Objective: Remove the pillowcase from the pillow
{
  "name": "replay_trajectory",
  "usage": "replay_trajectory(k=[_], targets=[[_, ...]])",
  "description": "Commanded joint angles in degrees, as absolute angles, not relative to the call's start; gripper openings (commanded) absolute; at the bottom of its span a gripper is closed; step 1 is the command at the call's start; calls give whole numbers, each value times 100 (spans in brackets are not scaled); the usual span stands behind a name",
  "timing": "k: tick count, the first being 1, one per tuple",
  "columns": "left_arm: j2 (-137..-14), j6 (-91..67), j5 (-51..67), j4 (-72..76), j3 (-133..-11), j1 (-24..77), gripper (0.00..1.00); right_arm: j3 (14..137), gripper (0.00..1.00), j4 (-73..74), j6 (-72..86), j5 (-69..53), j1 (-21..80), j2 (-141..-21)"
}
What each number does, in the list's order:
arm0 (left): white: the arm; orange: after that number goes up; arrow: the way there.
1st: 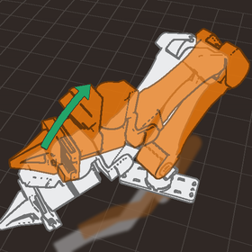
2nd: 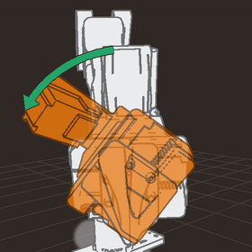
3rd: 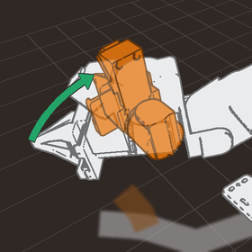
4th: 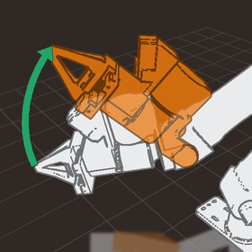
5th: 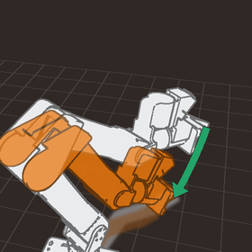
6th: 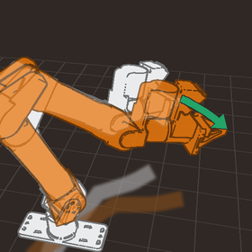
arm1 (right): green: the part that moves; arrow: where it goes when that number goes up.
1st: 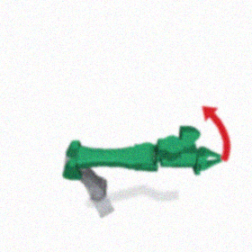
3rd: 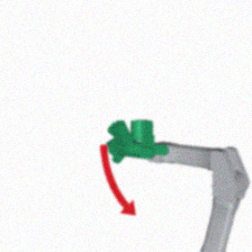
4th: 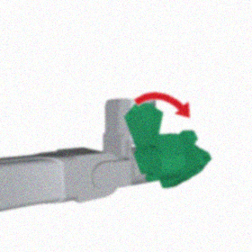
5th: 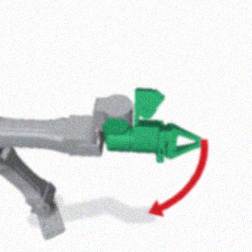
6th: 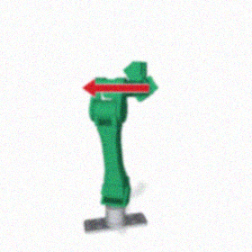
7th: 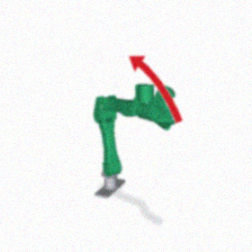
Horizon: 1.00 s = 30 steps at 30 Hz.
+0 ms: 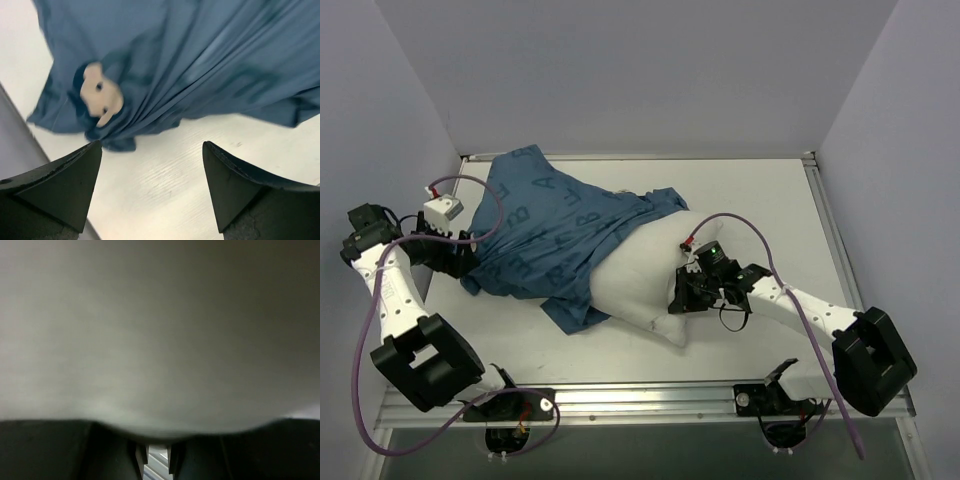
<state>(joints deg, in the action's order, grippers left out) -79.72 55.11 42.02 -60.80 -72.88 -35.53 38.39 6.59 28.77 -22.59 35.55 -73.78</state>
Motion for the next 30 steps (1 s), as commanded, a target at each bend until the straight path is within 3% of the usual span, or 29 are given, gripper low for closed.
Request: replay_trajectory(k=[1, 5, 6, 9, 16, 21, 24, 27, 28, 29, 30], targets=[[-7822, 5471, 5414, -7198, -8032, -3271, 89, 3973, 0, 1116, 2435, -1942, 3875, -7567], [-7595, 3888, 4512, -6366, -8402, -1665, 87, 3981, 0, 1169, 2320, -1776, 4139, -7611], [-7559, 3580, 4161, -5859, -8411, -730, 87, 3981, 0, 1186, 2312, -1714, 4183, -7629], [-7724, 2902, 3280, -5250, -8604, 863, 92, 3973, 0, 1160, 2329, -1591, 4385, -7778], [-9367, 1890, 2610, -4685, -10176, 2757, 94, 3850, 0, 870, 2478, -1556, 4518, -7849], [-10764, 1732, 2224, -4525, -11325, 3339, 93, 3736, 0, 738, 2689, -1503, 4570, -7761], [-11582, 1521, 2205, -4876, -12204, 3419, 89, 3648, 0, 694, 2768, -1477, 4588, -7664], [-11988, 1441, 2242, -5071, -12629, 3463, 74, 3595, 0, 729, 2795, -1406, 4614, -7576], [-12023, 1433, 2111, -5045, -12639, 3489, 66, 3586, 0, 747, 2804, -1389, 4623, -7550], [-12076, 1424, 2022, -4993, -12639, 3489, 52, 3577, 0, 747, 2804, -1397, 4623, -7541], [-12120, 1415, 1952, -4992, -12639, 3481, 48, 3560, 0, 747, 2804, -1406, 4632, -7524]])
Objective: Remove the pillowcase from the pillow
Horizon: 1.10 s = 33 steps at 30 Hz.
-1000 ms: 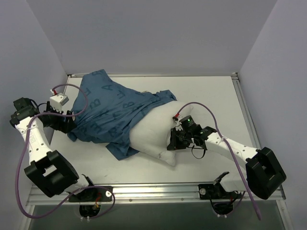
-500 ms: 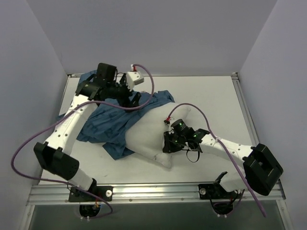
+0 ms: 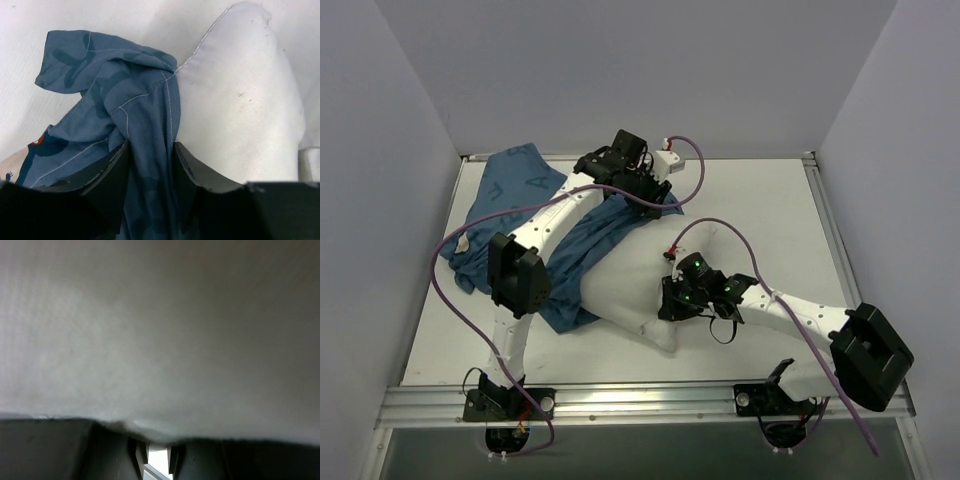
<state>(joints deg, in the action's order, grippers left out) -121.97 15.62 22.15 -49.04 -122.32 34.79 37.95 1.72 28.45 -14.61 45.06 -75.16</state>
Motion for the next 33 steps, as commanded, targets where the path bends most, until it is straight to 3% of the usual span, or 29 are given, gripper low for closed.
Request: replay_trajectory(k=[1, 5, 12, 15, 16, 17, 18, 33], targets=[[-12138, 1441, 1942, -5027, -12665, 3480, 47, 3533, 0, 721, 2812, -1398, 4632, -7471], [-12138, 1617, 1767, -5212, -12464, 3480, 59, 3463, 0, 677, 2900, -1397, 4632, -7269], [-12102, 1740, 1213, -5142, -11997, 3349, 59, 3498, 0, 861, 2848, -1407, 4632, -7128], [-12208, 1802, 1055, -5168, -11997, 3305, 40, 3454, 0, 888, 2909, -1362, 4632, -7014], [-12225, 1810, 1055, -5194, -12023, 3296, 18, 3445, 0, 905, 2927, -1319, 4632, -6935], [-12243, 1784, 1037, -5203, -12050, 3261, 7, 3445, 0, 931, 2953, -1292, 4632, -6908], [-12243, 1732, 976, -5194, -12076, 3235, 2, 3454, 0, 966, 2971, -1275, 4632, -6882], [-12094, 1687, 466, -4975, -12541, 1936, 2, 3392, 0, 1283, 3199, -923, 4623, -6486]])
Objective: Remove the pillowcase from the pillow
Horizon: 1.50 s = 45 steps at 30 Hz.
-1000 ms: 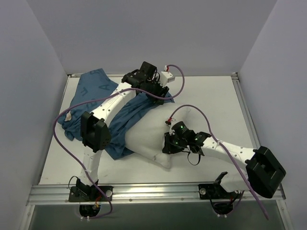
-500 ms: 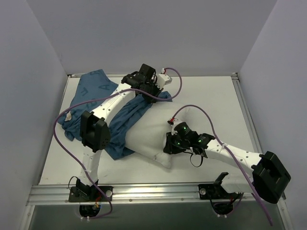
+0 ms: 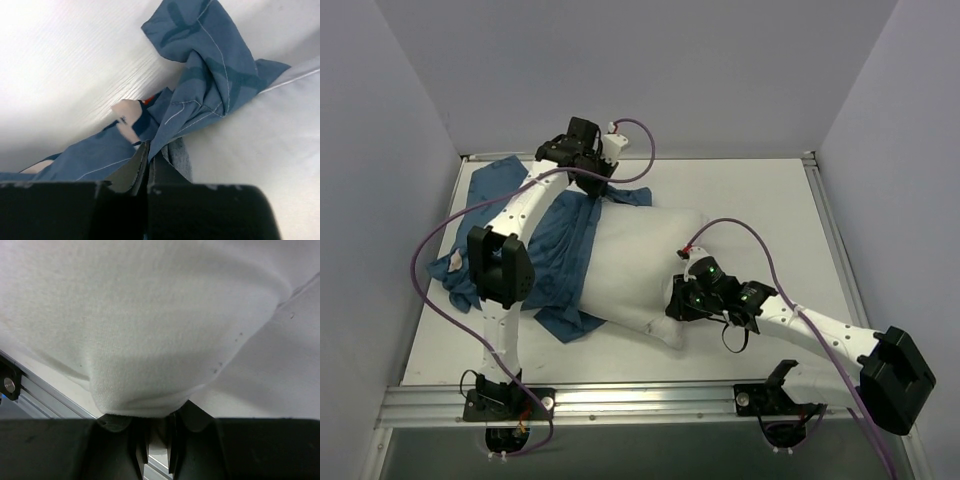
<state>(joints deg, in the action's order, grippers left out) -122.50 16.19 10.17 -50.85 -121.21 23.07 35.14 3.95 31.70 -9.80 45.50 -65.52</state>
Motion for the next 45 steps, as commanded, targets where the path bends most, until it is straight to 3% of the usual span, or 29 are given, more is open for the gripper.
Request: replay_trajectory(k=[1, 14, 21, 22, 23, 25, 26, 27, 35, 41, 45], targets=[[-12172, 1705, 440, -4983, -12620, 1820, 2, 3384, 0, 1318, 3225, -923, 4623, -6478], [-13016, 2039, -202, -5115, -13157, -500, 2, 3375, 0, 1688, 3630, -545, 4632, -5994], [-12710, 2241, 745, -5115, -12464, -256, 4, 3419, 0, 1451, 3779, -545, 4606, -6073], [-12596, 2241, 1139, -5211, -12437, -194, 12, 3489, 0, 1407, 3805, -536, 4597, -6108], [-12543, 2276, 1334, -5264, -12454, -141, 38, 3533, 0, 1337, 3849, -527, 4553, -6152], [-12385, 2320, 1756, -5483, -12568, -62, 64, 3647, 0, 1292, 3876, -527, 4509, -6327], [-12340, 2312, 2149, -5589, -12786, 52, 85, 3778, 0, 1292, 3885, -527, 4483, -6380], [-12305, 2303, 2345, -5712, -12962, 148, 94, 3840, 0, 1292, 3885, -536, 4387, -6450], [-11796, 2302, 3796, -7075, -14563, 176, 94, 4060, 0, 1125, 4113, -1195, 3147, -6319], [-11110, 3161, 3604, -8259, -14310, 132, 94, 4464, 0, 1125, 4262, -1231, 3059, -6477], [-9928, 3936, 3130, -8939, -12512, -280, 94, 4632, 0, 923, 4482, -1248, 2997, -6477]])
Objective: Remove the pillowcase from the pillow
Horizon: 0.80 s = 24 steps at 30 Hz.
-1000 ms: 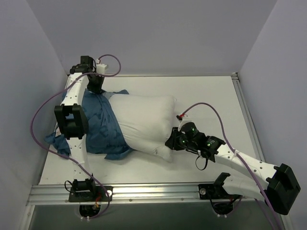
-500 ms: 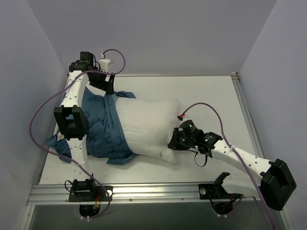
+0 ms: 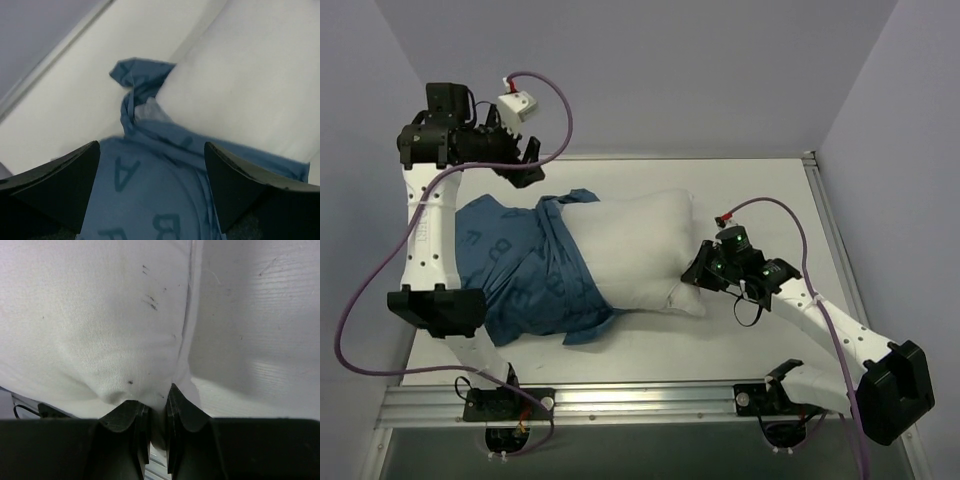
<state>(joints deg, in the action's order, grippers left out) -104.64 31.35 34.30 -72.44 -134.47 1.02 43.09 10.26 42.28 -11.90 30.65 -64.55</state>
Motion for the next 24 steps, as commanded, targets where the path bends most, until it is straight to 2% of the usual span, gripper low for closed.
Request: replay_trajectory(k=[1, 4, 8, 12, 15, 20, 24], targets=[[-9618, 4007, 2842, -8817, -11384, -394, 94, 4675, 0, 862, 4535, -1265, 2988, -6486], [-8554, 4384, 2104, -8473, -9536, -860, 94, 4816, 0, 949, 4422, -1266, 2962, -6556], [-7535, 4825, 1794, -8745, -8021, -1125, 94, 4825, 0, 1028, 4307, -1292, 2874, -6636], [-7198, 4738, 1285, -7887, -6761, -1038, 94, 4755, 0, 1002, 4324, -1353, 2865, -6627], [-7627, 4255, 740, -6709, -6216, -844, 94, 4667, 0, 958, 4359, -1415, 2857, -6627], [-8856, 3350, 53, -4829, -6669, -151, 94, 4483, 0, 739, 4517, -1494, 2865, -6600], [-9605, 2989, 0, -4421, -7899, 141, 95, 4368, 0, 257, 4790, -1564, 2979, -6714]])
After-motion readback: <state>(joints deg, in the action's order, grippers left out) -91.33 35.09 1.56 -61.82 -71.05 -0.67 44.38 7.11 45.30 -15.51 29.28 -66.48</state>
